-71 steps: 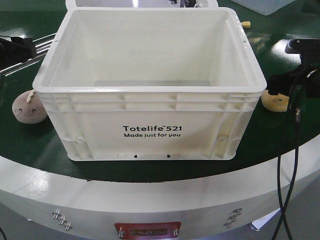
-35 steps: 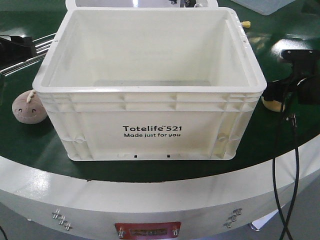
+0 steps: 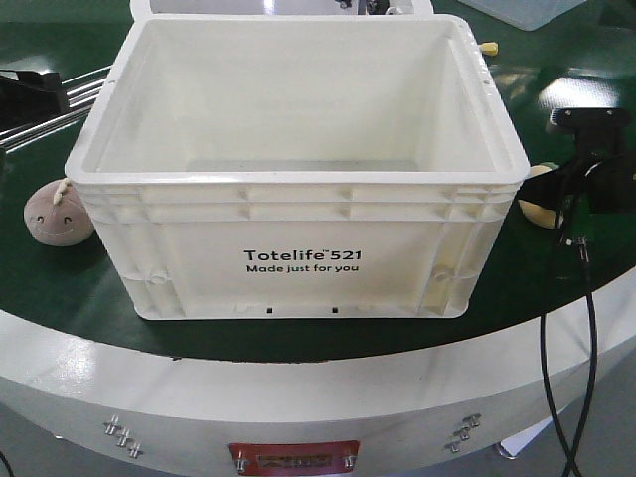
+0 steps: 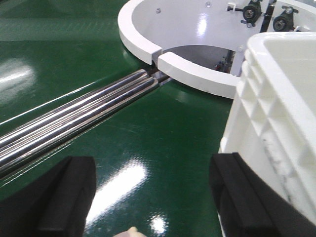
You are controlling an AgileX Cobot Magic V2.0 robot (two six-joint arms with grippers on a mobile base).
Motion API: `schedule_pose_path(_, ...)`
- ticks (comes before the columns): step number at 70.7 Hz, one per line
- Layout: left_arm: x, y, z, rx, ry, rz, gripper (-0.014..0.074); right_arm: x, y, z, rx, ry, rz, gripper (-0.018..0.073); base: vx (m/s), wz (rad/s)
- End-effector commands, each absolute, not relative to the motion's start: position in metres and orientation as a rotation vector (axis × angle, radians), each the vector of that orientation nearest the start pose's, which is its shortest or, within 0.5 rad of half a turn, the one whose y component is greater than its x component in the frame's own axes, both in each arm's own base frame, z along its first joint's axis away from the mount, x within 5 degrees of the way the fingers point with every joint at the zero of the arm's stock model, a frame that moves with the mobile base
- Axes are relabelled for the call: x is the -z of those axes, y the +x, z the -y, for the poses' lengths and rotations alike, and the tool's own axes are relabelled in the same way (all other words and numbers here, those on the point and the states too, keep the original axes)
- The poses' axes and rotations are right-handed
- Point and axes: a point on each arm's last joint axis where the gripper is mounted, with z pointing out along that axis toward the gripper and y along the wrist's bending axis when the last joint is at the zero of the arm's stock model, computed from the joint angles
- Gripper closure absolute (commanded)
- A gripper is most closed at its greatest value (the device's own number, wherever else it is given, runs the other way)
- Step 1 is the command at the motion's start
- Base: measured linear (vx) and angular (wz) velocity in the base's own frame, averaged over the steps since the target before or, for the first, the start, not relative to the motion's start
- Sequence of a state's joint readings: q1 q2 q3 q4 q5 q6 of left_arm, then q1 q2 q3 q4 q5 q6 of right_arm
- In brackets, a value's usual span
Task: Place moving items into box and shelve
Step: 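Lower both grippers onto the plush toys beside the tote and grasp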
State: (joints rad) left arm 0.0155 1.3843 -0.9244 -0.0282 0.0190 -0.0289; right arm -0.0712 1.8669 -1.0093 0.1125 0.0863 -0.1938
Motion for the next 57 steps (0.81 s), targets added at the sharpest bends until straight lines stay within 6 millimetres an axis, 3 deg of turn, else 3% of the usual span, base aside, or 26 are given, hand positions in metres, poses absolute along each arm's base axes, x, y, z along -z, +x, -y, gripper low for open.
schedule_pose_path(1, -0.332, 0.311, -0.012, 0.019, -0.097, -1.799, 0.002, -0.171, 0.375, 0.028, 0.063, -0.016, -2.39, 0.0575, 0.0, 0.0)
schedule_pose_path(23, -0.318, 0.319, -0.021, 0.001, -0.128, -1.842, 0.002, -0.171, 0.375, 0.028, 0.064, -0.016, -2.389, 0.0574, 0.0, 0.0)
schedule_pose_path(57, -0.248, 0.349, -0.023, 0.008, -0.153, -2.085, 0.002, -0.171, 0.375, 0.028, 0.065, -0.02, -2.388, 0.0574, 0.0, 0.0)
